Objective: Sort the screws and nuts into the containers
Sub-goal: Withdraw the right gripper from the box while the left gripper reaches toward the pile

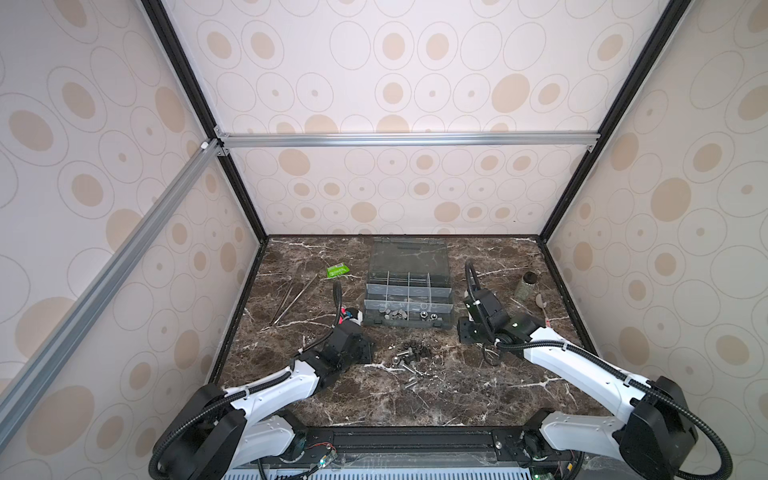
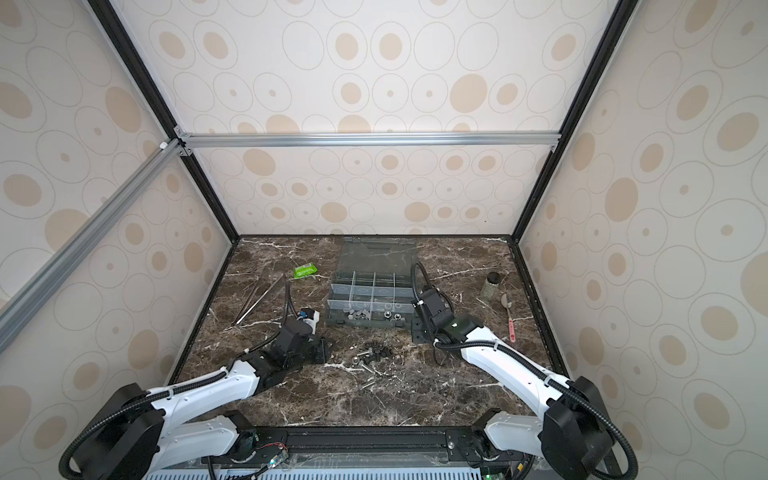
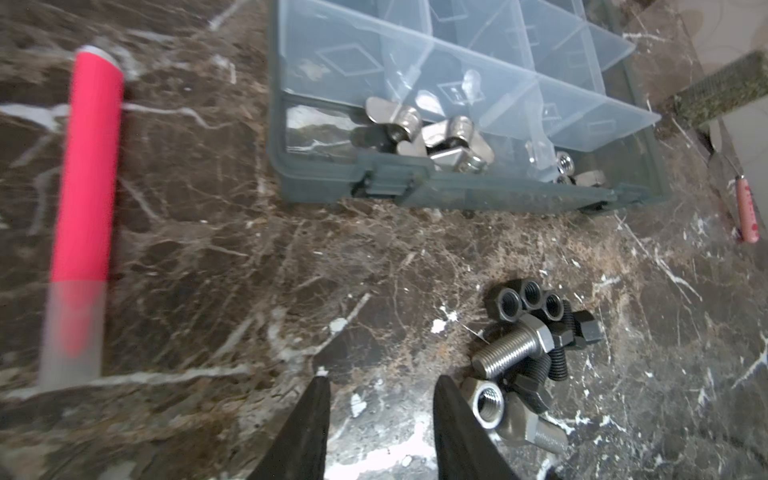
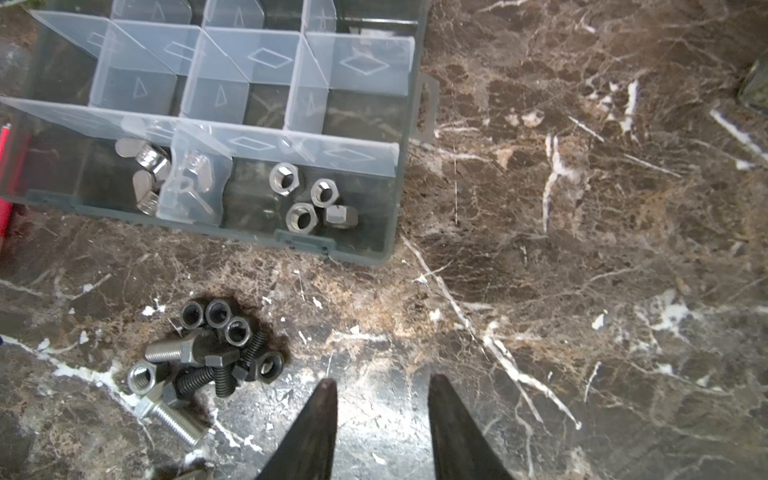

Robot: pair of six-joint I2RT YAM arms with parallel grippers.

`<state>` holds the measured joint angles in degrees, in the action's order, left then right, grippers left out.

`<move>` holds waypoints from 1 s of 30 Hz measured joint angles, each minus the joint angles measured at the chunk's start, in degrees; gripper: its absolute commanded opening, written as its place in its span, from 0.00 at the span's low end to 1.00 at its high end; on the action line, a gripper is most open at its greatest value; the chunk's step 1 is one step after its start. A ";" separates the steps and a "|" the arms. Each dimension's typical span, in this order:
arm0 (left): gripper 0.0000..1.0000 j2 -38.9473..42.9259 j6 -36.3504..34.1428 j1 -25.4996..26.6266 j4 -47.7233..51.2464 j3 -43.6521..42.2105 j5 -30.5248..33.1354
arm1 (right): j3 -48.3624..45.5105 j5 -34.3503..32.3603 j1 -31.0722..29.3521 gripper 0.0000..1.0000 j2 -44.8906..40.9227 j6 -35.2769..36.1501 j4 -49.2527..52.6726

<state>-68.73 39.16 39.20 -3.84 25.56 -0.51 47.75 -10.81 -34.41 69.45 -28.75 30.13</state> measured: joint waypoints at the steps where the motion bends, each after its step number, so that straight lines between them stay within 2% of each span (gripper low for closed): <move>1: 0.42 -1.22 -0.02 0.90 0.00 0.70 0.04 | -0.57 0.00 0.00 0.40 -0.42 -0.39 0.09; 14: 0.43 -10.16 -0.83 8.33 0.28 6.40 1.40 | -4.17 -0.68 0.00 0.40 -4.87 -2.56 0.74; 30: 0.44 -15.54 -2.16 12.20 2.84 10.16 3.52 | -6.36 -0.61 0.00 0.40 -5.14 -3.58 0.24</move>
<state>-84.27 36.99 51.40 -0.99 35.73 3.01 41.39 -11.42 -34.41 64.31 -32.34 30.37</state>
